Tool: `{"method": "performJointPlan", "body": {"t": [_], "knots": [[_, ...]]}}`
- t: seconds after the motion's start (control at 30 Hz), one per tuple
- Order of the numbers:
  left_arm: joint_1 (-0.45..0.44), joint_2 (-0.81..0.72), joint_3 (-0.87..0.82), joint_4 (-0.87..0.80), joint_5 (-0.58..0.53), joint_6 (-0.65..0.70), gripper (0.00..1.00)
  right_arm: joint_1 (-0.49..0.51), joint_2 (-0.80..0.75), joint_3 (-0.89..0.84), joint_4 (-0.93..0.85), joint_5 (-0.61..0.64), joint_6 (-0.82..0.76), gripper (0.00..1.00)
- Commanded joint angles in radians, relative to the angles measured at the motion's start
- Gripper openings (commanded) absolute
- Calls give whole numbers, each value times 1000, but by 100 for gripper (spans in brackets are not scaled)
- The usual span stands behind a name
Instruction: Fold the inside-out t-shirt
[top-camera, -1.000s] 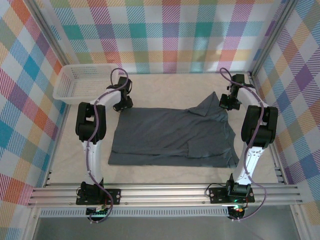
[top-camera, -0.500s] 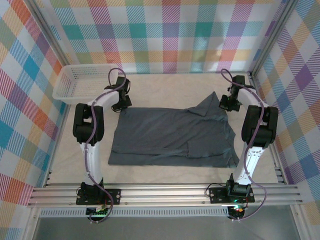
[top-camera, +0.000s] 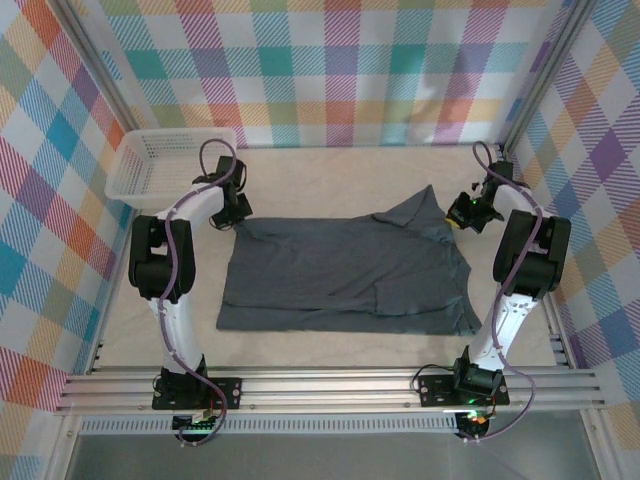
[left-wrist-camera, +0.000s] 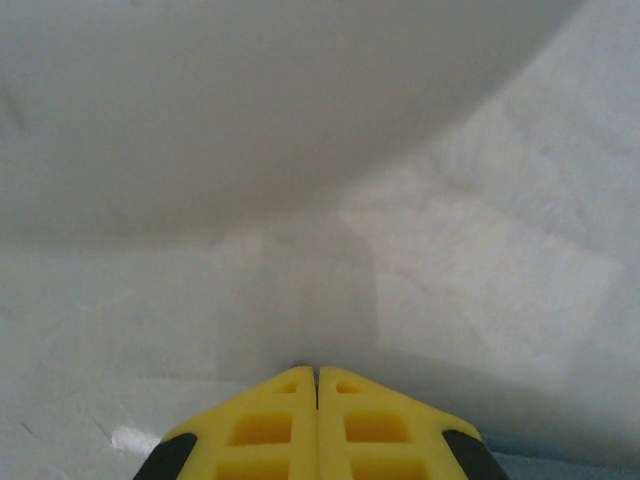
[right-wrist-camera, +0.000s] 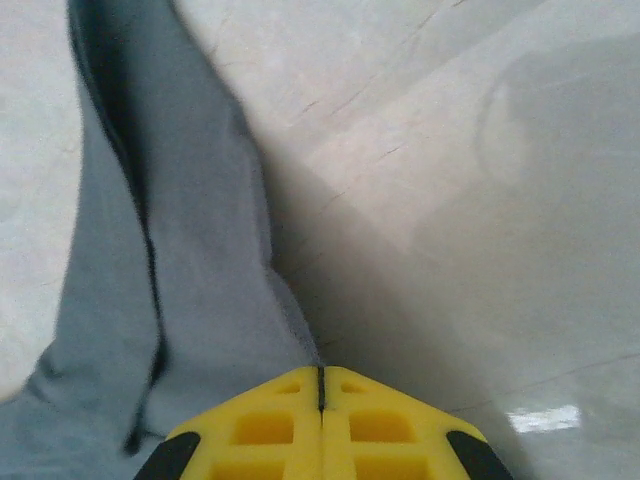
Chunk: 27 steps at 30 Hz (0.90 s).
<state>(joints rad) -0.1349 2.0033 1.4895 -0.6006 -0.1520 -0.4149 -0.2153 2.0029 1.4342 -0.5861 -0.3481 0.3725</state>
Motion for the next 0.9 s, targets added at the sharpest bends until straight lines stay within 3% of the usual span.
{"method": "performJointPlan", "body": {"t": [0.0,0.17,0.33,0.47,0.7,0.87], "knots": [[10,-98,-22,-14,16,-19,0,-20,-85,-59,55,-118,86,0],[11,-243,-109,-33,9,-26,0,-58,-228,-196,112,-185,139,0],[12,-398,-291,-31,-27,-51,0,-87,-396,-361,83,-4,123,0],[12,-443,-403,-21,-7,-58,0,-110,-407,-418,24,23,86,0],[12,-483,-403,-2,2,-18,0,-114,-526,-408,-52,90,76,0],[11,-488,-410,10,20,-9,0,-134,-639,-501,-29,117,129,0]]}}
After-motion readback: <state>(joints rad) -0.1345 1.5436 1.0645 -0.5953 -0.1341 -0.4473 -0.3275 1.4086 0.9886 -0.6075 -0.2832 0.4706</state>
